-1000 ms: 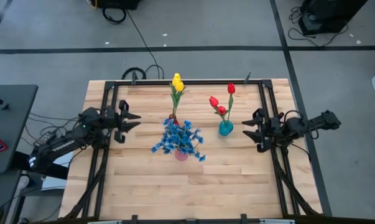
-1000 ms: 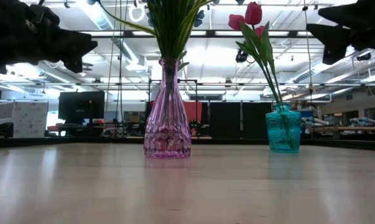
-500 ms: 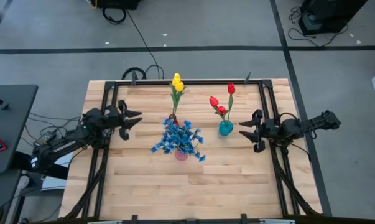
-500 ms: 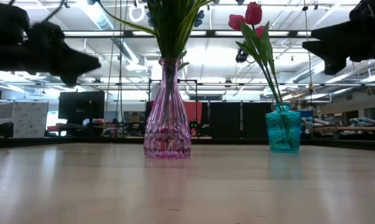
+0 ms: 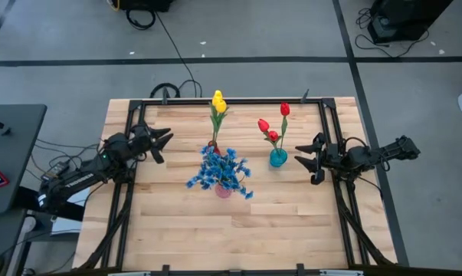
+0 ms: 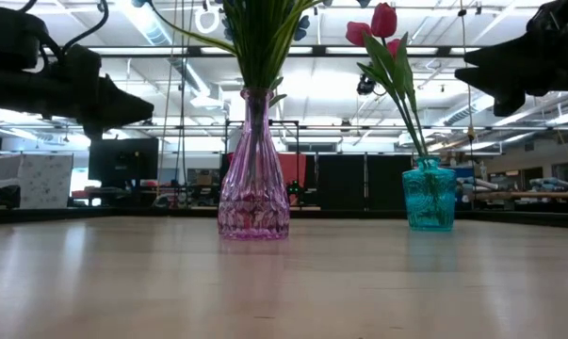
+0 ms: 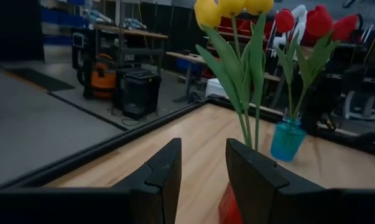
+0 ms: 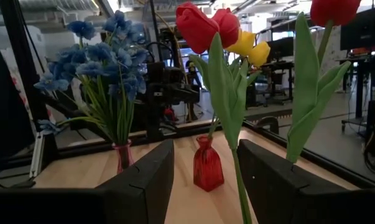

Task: Sort flowers into vase by color
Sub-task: Return to Home Position

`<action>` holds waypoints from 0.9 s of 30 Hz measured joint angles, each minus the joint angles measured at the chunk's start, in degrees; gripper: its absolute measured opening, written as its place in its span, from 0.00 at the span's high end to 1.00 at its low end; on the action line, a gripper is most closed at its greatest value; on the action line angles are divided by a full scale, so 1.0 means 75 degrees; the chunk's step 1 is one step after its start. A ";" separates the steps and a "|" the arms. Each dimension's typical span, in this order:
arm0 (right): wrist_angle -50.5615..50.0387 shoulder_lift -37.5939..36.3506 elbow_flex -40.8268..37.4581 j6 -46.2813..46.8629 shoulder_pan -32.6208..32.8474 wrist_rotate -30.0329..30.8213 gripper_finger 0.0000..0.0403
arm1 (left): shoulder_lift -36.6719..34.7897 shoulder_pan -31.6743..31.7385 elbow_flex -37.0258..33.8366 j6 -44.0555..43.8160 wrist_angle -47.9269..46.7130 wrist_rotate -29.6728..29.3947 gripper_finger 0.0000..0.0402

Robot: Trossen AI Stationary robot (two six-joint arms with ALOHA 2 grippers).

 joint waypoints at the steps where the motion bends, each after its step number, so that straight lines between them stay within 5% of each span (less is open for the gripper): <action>1: 0.0003 0.0000 0.0000 0.0000 0.0000 0.0000 0.53 | 0.0000 0.0000 0.0000 -0.0088 -0.0018 0.0000 0.68; 27: 0.0000 0.0000 0.0000 0.0000 0.0000 -0.0002 0.53 | 0.0000 0.0000 -0.0006 -0.0167 -0.0013 0.0000 0.67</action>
